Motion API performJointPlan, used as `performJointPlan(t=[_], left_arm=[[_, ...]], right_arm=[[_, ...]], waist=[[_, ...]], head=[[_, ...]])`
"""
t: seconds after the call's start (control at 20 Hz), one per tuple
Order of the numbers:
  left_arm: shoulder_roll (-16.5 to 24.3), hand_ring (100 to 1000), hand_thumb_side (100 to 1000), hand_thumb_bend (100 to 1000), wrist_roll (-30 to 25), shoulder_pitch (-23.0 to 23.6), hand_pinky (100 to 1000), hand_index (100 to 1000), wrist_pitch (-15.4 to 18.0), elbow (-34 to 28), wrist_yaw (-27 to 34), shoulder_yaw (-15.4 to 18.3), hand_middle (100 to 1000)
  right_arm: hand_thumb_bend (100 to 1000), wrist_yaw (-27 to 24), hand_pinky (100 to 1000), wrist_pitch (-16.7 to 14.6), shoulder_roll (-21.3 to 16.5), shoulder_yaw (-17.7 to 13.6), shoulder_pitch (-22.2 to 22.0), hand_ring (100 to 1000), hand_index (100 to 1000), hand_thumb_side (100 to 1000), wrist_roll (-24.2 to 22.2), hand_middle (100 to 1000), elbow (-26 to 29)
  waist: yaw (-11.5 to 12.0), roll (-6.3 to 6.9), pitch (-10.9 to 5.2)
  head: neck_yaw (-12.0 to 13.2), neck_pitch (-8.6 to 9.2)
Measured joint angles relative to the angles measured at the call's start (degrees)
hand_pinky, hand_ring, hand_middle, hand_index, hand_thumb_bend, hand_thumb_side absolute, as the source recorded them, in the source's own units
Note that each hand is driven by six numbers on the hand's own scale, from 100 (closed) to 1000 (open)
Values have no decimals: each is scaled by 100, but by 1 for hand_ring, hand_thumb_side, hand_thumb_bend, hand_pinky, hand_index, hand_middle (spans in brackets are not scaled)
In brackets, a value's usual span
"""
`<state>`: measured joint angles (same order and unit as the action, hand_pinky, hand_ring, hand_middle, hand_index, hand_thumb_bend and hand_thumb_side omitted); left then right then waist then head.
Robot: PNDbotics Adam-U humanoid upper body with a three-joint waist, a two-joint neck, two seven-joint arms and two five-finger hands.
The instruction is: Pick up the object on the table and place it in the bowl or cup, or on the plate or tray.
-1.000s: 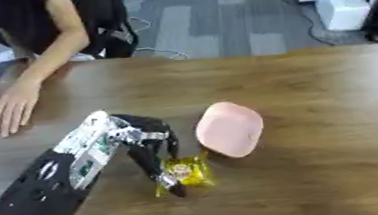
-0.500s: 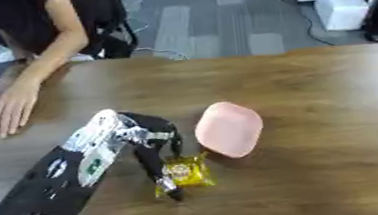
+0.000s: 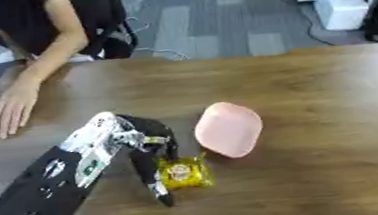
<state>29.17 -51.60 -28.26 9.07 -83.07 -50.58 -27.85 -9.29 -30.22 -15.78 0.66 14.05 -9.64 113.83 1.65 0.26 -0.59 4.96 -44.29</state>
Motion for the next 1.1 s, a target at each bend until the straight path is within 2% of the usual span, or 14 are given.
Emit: performJointPlan(t=[0.1, 0.15, 0.3, 0.35, 0.4, 0.45, 0.5, 0.55, 0.65, 0.7, 0.75, 0.85, 1.0, 1.1], left_arm=[[-15, 569, 792, 546, -16, 11, 473, 725, -129, -72, -269, 95, 700], [-41, 556, 795, 471, -26, 38, 451, 720, -226, -128, -424, 158, 689], [-184, 537, 800, 374, -43, 105, 425, 707, -523, -367, -780, 303, 670], [-236, 513, 744, 204, -44, 110, 390, 683, -612, -458, -861, 335, 642], [-284, 513, 744, 204, -46, 114, 390, 683, -699, -548, -921, 363, 642], [-323, 477, 507, 100, -44, 128, 336, 633, -779, -633, -959, 387, 596], [-356, 473, 480, 100, -30, 154, 330, 626, -863, -719, -1008, 410, 590], [-371, 421, 242, 100, 8, 170, 252, 550, -948, -797, -1070, 423, 515], [-411, 372, 161, 100, 162, 209, 185, 494, -1103, -930, -1176, 457, 461], [-414, 372, 161, 100, 267, 216, 185, 494, -1170, -972, -1206, 459, 461], [-414, 332, 146, 100, 381, 227, 134, 451, -1219, -998, -1220, 463, 416], [-414, 326, 153, 100, 608, 262, 127, 444, -1282, -1029, -1221, 463, 411], [-412, 330, 153, 100, 834, 265, 133, 449, -1317, -1026, -1177, 463, 416], [-407, 373, 183, 101, 873, 266, 189, 499, -1314, -991, -1125, 458, 460]], right_arm=[[100, 0, 420, 0, 0, -1, 0, 520, 697, 1000, 0, 736, 0], [100, 0, 420, -1, 0, -1, 0, 521, 698, 1000, 0, 736, 0], [100, 0, 421, -1, 0, -2, 1, 521, 698, 1000, 0, 736, 0], [100, 0, 420, -1, 0, -2, 1, 521, 698, 1000, 0, 736, 0], [100, -1, 420, -1, 0, -3, 1, 521, 698, 1000, 0, 736, 0], [100, -1, 421, -1, 0, -3, 1, 521, 698, 1000, 0, 736, 0], [100, -1, 421, -1, 0, -4, 1, 521, 698, 1000, 0, 736, 0], [100, -1, 421, -1, 0, -4, 2, 521, 697, 1000, 0, 736, 0], [100, -1, 421, -1, 0, -5, 2, 521, 696, 1000, 0, 736, 0], [100, -2, 421, -2, 0, -6, 2, 521, 696, 1000, -1, 736, 0], [100, -3, 421, -2, 0, -7, 2, 521, 696, 1000, -2, 736, 0], [100, -5, 422, -3, 0, -17, 2, 522, 697, 1000, -2, 737, 0], [100, -13, 422, -3, 0, -33, 2, 522, 696, 1000, -2, 737, 0], [100, -19, 422, -4, 0, -33, 2, 521, 696, 1000, -3, 736, 0]], waist=[[14, -3, 1], [24, -7, 6], [25, -13, 19], [25, -13, 19], [25, -13, 20], [25, -13, 20], [25, -13, 20], [25, -13, 20], [26, -13, 21], [26, -13, 23], [26, -13, 26], [28, -13, 29], [28, -13, 29], [28, -13, 29]], head=[[-23, 0], [-43, 0], [-47, 0], [-47, 0], [-48, 0], [-48, 0], [-49, 0], [-50, 0], [-66, 0], [-78, 0], [-94, 0], [-96, 0], [-97, 0], [-97, 0]])
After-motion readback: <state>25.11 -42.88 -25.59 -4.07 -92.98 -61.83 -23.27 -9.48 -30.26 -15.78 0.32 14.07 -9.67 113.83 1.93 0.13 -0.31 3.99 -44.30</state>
